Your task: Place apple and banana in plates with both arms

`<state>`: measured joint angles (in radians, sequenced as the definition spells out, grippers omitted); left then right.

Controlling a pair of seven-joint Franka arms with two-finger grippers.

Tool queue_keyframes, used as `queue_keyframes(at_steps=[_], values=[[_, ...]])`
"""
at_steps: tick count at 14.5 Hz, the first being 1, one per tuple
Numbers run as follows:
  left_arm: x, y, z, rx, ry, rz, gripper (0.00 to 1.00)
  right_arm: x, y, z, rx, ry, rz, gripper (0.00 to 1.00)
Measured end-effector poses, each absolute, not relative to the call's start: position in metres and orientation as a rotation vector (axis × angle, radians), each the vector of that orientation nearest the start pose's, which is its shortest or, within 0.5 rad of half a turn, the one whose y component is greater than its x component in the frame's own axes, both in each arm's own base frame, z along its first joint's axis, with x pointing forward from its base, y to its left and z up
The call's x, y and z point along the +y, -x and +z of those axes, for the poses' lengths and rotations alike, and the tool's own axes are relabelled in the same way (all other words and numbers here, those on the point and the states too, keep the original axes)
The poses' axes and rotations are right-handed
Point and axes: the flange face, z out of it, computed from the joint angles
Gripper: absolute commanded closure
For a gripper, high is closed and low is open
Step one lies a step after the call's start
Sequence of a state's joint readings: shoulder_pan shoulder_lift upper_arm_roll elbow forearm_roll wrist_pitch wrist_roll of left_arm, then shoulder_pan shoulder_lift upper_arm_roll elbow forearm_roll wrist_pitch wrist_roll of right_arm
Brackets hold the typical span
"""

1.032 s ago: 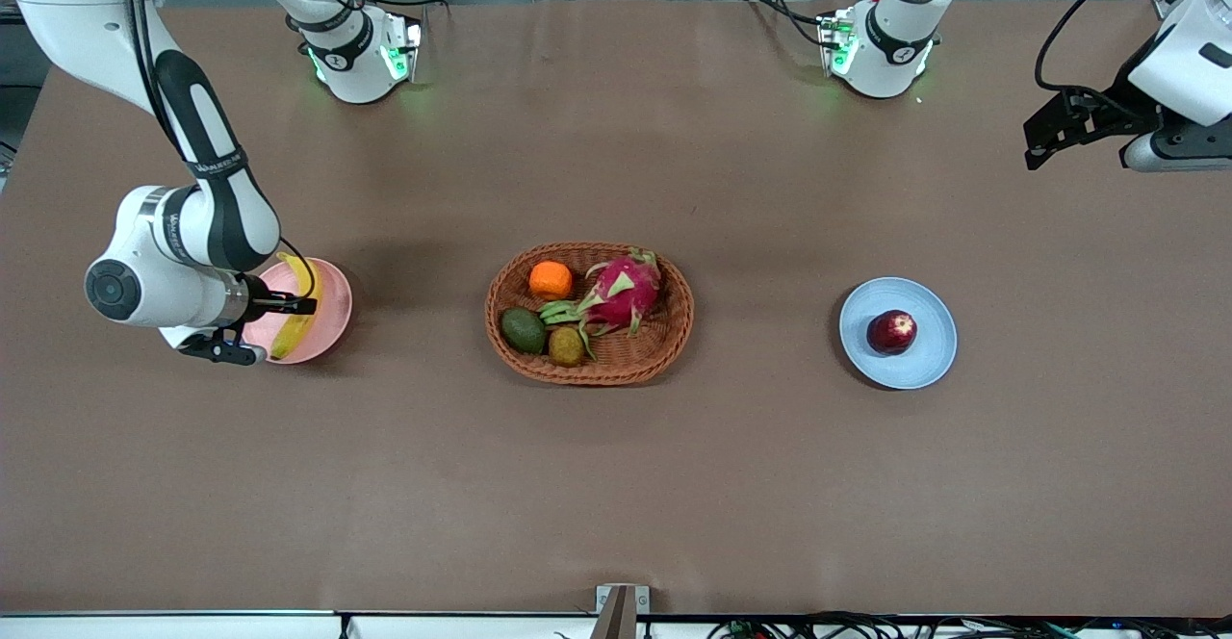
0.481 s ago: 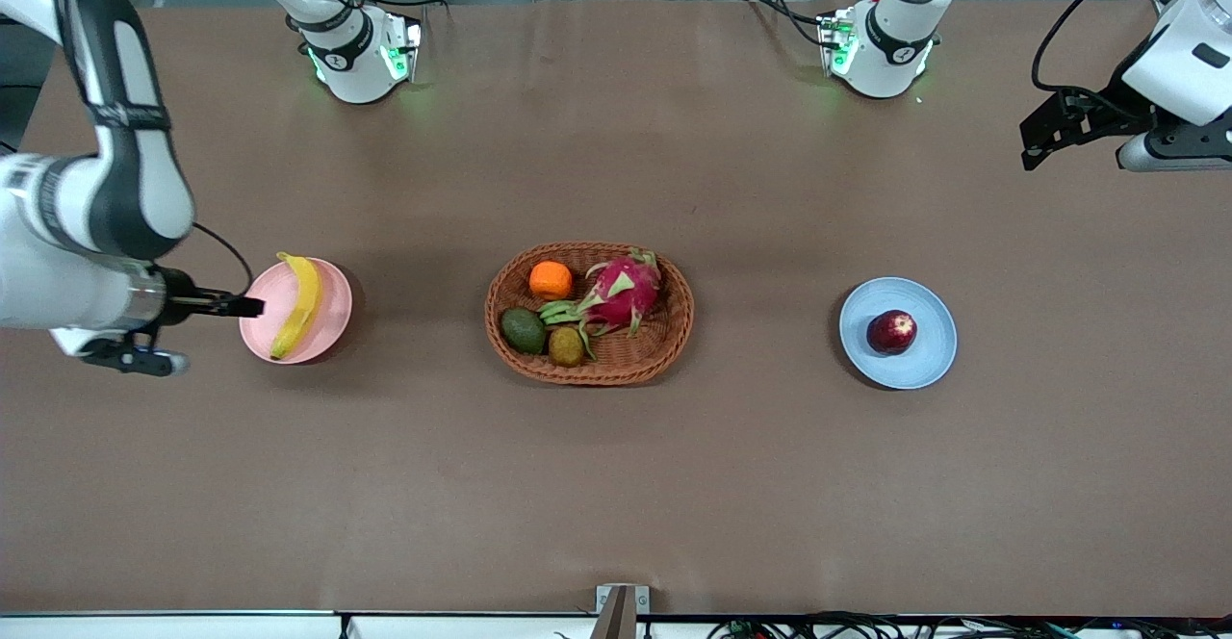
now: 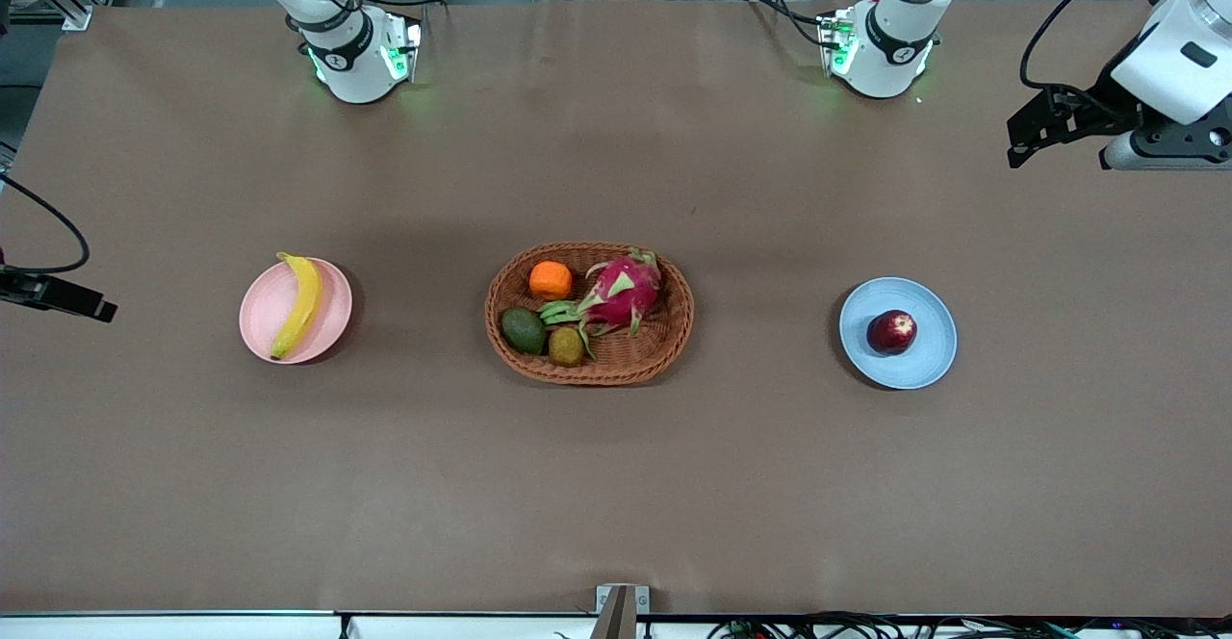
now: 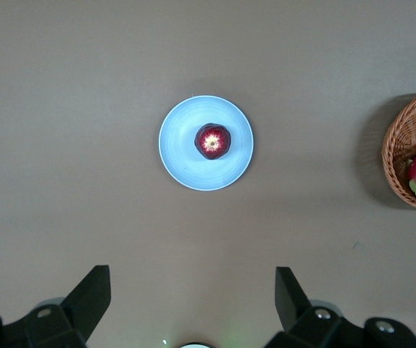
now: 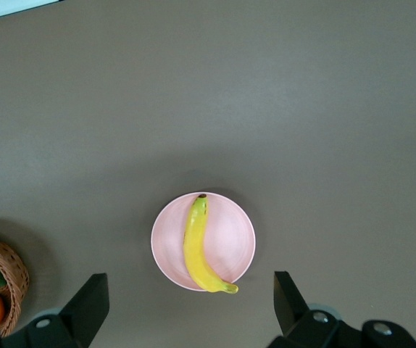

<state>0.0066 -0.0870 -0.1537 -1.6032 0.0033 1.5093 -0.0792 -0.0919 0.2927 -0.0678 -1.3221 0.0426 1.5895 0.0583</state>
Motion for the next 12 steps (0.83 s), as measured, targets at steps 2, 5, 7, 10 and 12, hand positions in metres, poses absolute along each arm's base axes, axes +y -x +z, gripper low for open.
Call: queue_keyframes(at_steps=[2,5,7,10,12], values=[[-0.079,-0.515,0.650,0.119,3.122,0.011,0.00,-0.088,-0.630,0.589,0.302,3.126,0.001,0.00],[-0.078,-0.515,0.650,0.124,3.122,0.012,0.00,-0.085,-0.608,0.626,0.271,3.132,-0.075,0.00],[-0.078,-0.515,0.650,0.124,3.122,0.012,0.00,-0.084,-0.595,0.635,0.268,3.131,-0.122,0.00],[-0.078,-0.515,0.650,0.124,3.122,0.012,0.00,-0.081,-0.583,0.633,0.251,3.130,-0.147,0.00],[-0.078,-0.515,0.650,0.124,3.122,0.012,0.00,-0.076,-0.576,0.631,0.219,3.132,-0.142,0.00]])
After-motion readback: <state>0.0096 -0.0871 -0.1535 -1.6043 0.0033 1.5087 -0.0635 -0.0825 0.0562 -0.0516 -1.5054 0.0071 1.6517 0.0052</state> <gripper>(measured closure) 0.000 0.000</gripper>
